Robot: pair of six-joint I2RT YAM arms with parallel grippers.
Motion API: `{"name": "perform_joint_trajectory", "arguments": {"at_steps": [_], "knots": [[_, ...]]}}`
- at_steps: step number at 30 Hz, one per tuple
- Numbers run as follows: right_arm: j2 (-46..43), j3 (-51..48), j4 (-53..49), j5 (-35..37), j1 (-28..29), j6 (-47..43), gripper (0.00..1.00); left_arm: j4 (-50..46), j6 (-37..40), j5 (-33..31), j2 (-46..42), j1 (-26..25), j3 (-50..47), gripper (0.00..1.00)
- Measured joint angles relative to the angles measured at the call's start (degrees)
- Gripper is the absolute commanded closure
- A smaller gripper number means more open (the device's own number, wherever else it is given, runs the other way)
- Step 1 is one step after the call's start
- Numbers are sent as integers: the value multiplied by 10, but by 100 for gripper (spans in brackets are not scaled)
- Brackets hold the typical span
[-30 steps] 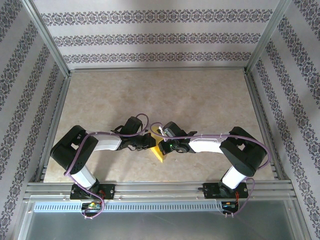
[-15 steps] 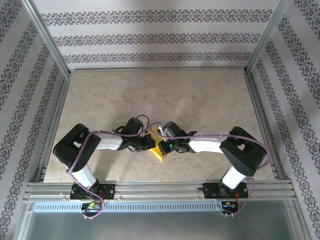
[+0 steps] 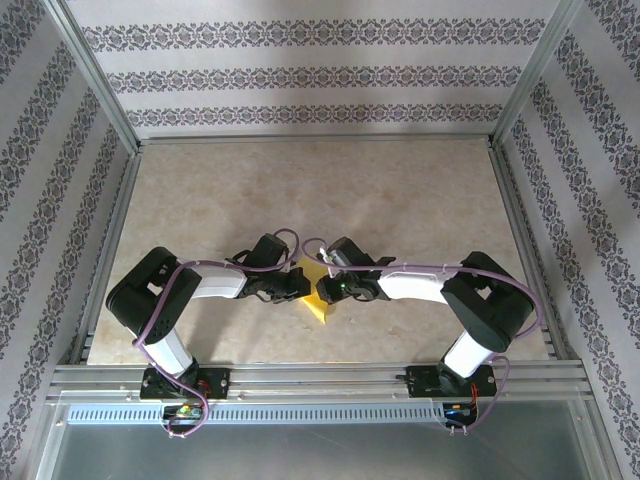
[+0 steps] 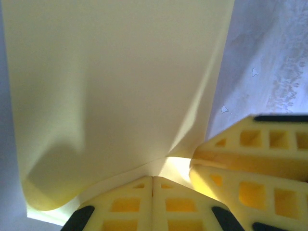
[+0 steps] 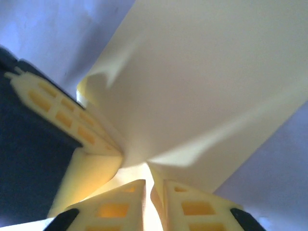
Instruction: Fold a paper plane with a square sheet of paper (fold left side to right side)
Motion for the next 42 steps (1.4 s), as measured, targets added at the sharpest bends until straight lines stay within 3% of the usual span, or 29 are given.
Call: {"name": "perform_joint_trajectory", "arguments": {"at_steps": [4, 7, 15, 18, 25, 42], "knots": [[-25, 2, -18, 0, -23, 11, 61, -2, 0, 0, 0, 0, 1, 95], [-59, 2, -39, -5, -38, 22, 61, -2, 0, 0, 0, 0, 1, 95], [-143, -27, -55, -110, -49, 83, 89, -2, 0, 0, 0, 0, 1, 95], [-143, -59, -46, -153, -32, 123, 94, -2, 0, 0, 0, 0, 1, 95], [-118, -80, -20, -190, 17, 176, 96, -2, 0, 0, 0, 0, 1, 95], [-43, -73, -2, -191, 28, 187, 97, -4, 0, -2, -1, 0, 1, 95]]}}
